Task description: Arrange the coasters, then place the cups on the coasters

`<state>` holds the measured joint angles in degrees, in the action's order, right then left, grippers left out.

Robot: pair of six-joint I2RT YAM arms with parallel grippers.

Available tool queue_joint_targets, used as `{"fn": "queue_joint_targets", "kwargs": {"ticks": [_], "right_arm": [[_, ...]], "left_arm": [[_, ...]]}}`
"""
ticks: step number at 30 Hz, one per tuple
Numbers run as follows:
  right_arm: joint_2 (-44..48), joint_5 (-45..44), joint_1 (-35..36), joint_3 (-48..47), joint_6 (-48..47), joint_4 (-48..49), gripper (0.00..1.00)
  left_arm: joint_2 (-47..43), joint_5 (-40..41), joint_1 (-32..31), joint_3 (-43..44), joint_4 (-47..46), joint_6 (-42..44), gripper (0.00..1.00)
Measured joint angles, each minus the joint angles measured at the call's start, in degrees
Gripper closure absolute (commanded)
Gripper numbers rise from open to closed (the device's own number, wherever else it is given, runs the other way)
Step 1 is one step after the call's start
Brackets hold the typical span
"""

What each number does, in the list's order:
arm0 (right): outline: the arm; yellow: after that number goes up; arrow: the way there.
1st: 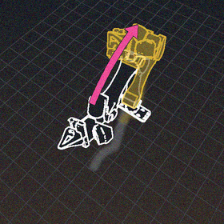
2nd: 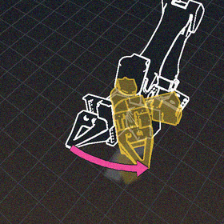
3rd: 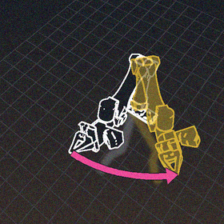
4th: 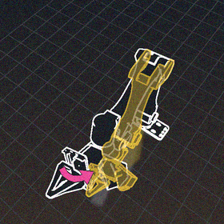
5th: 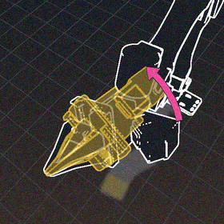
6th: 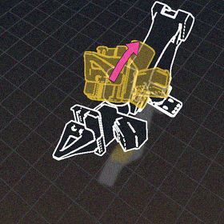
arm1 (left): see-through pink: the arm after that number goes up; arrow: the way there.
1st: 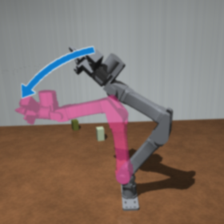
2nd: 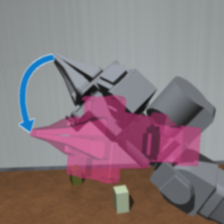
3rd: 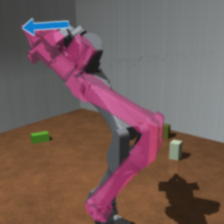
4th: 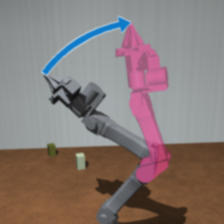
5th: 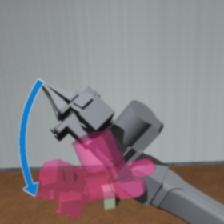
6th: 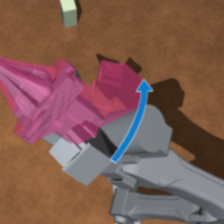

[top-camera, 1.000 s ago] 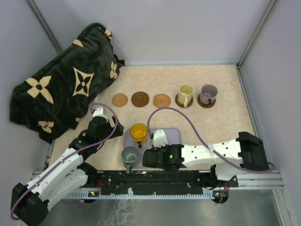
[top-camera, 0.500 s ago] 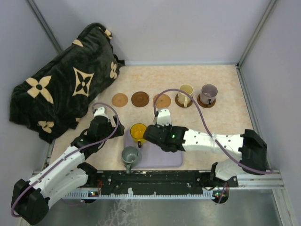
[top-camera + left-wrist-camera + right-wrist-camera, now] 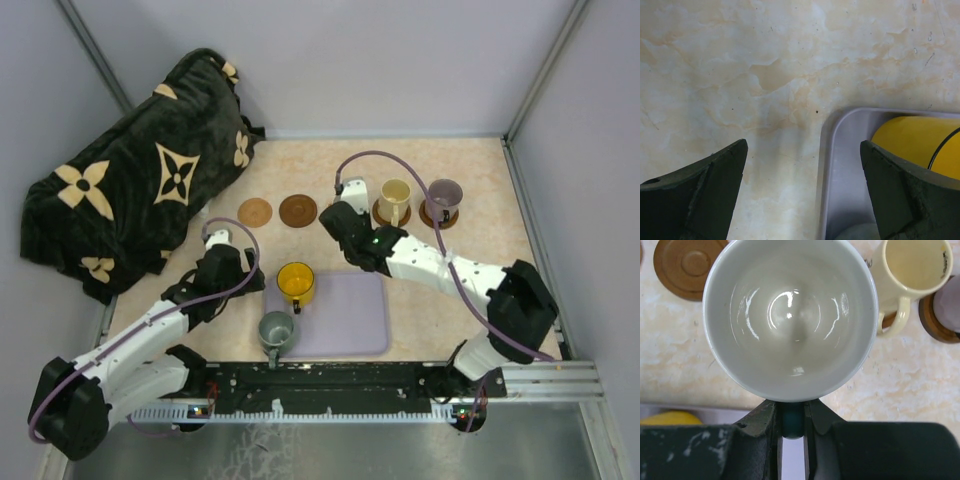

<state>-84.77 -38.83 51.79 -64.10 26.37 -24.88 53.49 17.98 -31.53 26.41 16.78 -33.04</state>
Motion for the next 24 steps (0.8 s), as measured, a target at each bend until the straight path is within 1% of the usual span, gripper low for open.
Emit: {"fn": "queue_joint_targets", "kwargs": {"ticks": [4, 12, 19, 24], "right_arm": [[-5.09, 1.92, -2.93, -2.89, -2.58, 2.84, 1.0], [-14.1, 6.91, -7.48, -10.54, -3.04, 2.75, 1.0], [-17.11, 10.47, -11.15, -14.21, -2.36, 1.6, 1.0], [-18.25, 11.63, -11.96, -14.75, -2.34, 1.33, 1.0]], "left_arm": [[0.07, -0.02, 0.0, 0.0, -0.07, -0.17, 0.0], [-0.31, -0.37, 0.0, 0.0, -0.07, -0.15, 0.0], [-0.35, -0.92, 0.0, 0.0, -0.04, -0.13, 0.0], [-0.35, -1.14, 0.0, 0.0, -0.07, -0.13, 0.0]]}}
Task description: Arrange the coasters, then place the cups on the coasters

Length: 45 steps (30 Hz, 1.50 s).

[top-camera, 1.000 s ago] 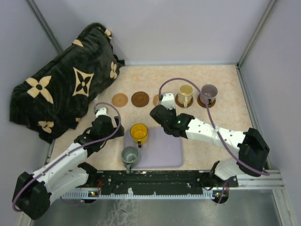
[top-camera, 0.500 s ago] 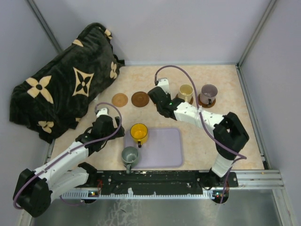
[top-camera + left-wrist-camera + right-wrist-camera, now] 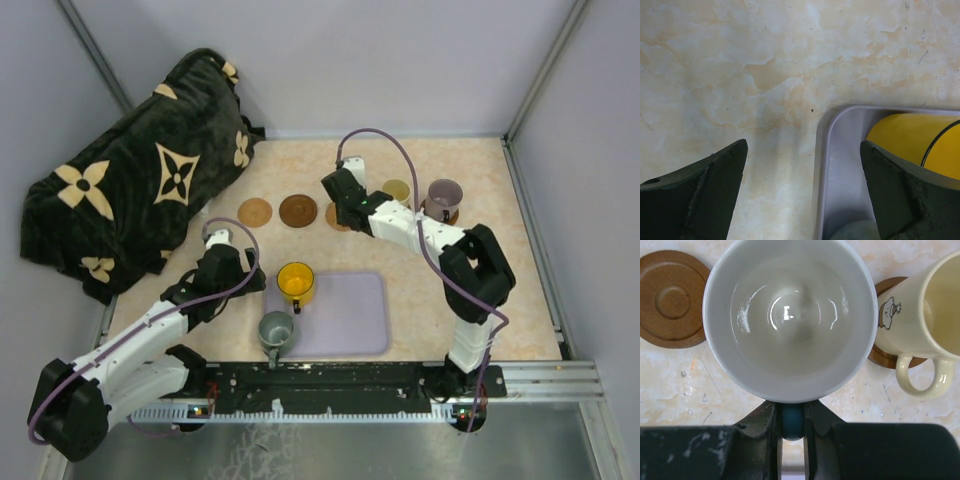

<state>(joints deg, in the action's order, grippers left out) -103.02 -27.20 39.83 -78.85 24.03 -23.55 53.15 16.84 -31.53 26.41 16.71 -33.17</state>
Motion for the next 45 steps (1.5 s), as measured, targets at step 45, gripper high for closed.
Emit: {"fn": "queue_joint_targets", "kwargs": {"ticks": [45], "right_arm": [[-6.23, 1.05, -0.04, -1.9, -0.37, 1.22, 1.0]], "left_arm": [[0.87, -0.46, 0.0, 0.02, 0.0, 0.2, 0.0]]}}
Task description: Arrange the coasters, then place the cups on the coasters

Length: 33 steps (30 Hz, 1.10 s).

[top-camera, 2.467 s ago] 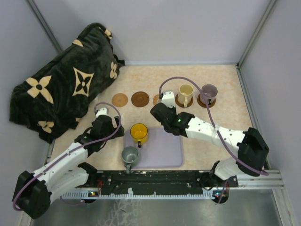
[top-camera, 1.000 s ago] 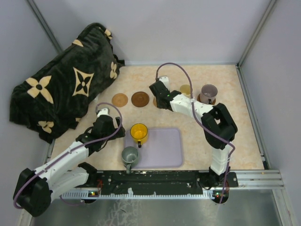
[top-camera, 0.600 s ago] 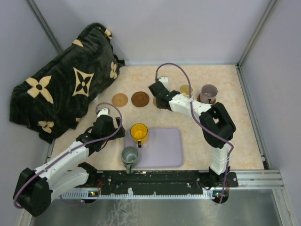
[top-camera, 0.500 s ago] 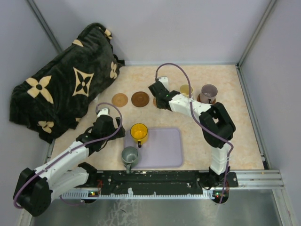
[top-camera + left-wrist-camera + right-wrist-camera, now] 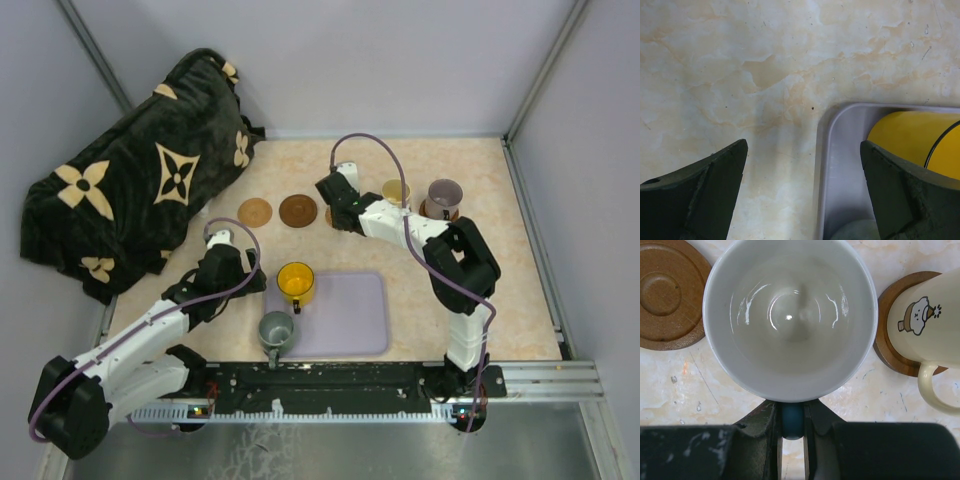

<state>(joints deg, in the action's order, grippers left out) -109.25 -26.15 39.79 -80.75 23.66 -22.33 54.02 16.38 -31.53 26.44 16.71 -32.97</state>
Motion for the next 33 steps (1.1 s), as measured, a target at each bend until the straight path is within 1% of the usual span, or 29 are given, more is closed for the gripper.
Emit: {"fn": "queue_joint_targets", "kwargs": {"ticks": [11, 12, 15, 20, 23, 24, 31, 33], "right_arm": [[0.0, 0.24, 0.0, 0.09, 0.5, -0.04, 1.0], [0.0, 0.26, 0.0, 0.09, 0.55, -0.07, 0.98], [0.0, 0.26, 0.0, 0.09, 0.61, -0.11, 0.87], [0.0, 0.11, 0.0, 0.09, 1.2, -0.39, 0.72], [0.0, -0.31, 0.0, 0.09, 1.53, 0.44, 0.6], [0.0, -0.33, 0.0, 0.09, 1.55, 0.44, 0.57], [0.0, -0.79, 0.0, 0.09, 1.66, 0.46, 0.52], [0.0, -0.81, 0.0, 0.09, 1.66, 0.46, 0.48]], "left_arm": [[0.0, -0.02, 0.0, 0.0, 0.0, -0.02, 0.0], [0.0, -0.04, 0.0, -0.02, 0.0, -0.02, 0.0], [0.0, -0.02, 0.0, -0.02, 0.0, -0.02, 0.0], [0.0, -0.04, 0.0, 0.0, 0.0, -0.02, 0.0], [-0.02, -0.04, 0.0, 0.0, 0.0, -0.02, 0.0], [0.0, -0.04, 0.0, -0.02, 0.0, -0.02, 0.0], [0.0, -0.04, 0.0, 0.0, 0.0, -0.02, 0.0], [0.0, -0.04, 0.0, -0.02, 0.0, -0.02, 0.0]]}}
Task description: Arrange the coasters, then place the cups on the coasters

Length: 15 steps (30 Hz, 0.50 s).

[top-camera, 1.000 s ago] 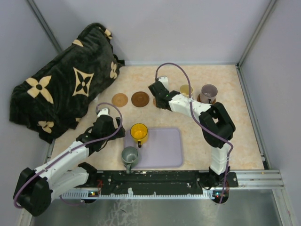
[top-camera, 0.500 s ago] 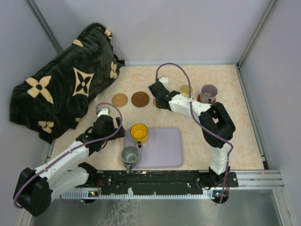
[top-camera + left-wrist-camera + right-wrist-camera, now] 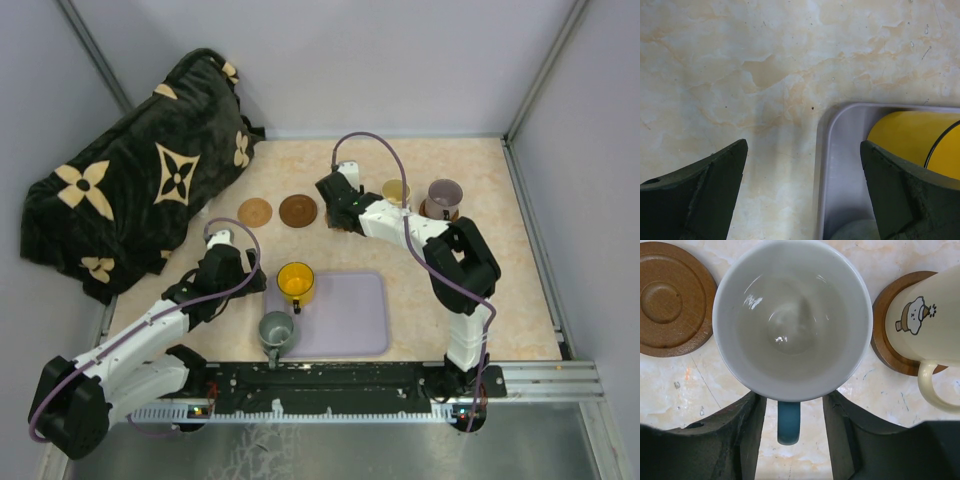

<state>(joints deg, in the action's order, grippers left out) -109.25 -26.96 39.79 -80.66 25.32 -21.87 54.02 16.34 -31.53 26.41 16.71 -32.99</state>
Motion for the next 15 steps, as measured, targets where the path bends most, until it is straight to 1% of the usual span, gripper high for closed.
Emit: {"fn": "queue_joint_targets", "kwargs": {"ticks": [5, 10, 15], "right_arm": [[0.0, -0.2, 0.0, 0.0, 0.02, 0.0, 0.4], [1.01, -0.46, 0.09, 1.14, 0.0, 0.35, 0.38], [5.9, -2.29, 0.98, 4.55, -0.07, -0.04, 0.35]], "left_arm": [[-0.02, 0.0, 0.0, 0.02, 0.0, -0.02, 0.0], [-0.02, 0.0, 0.0, 0.0, 0.0, -0.02, 0.0], [-0.02, 0.0, 0.0, 0.0, 0.02, -0.02, 0.0]]}}
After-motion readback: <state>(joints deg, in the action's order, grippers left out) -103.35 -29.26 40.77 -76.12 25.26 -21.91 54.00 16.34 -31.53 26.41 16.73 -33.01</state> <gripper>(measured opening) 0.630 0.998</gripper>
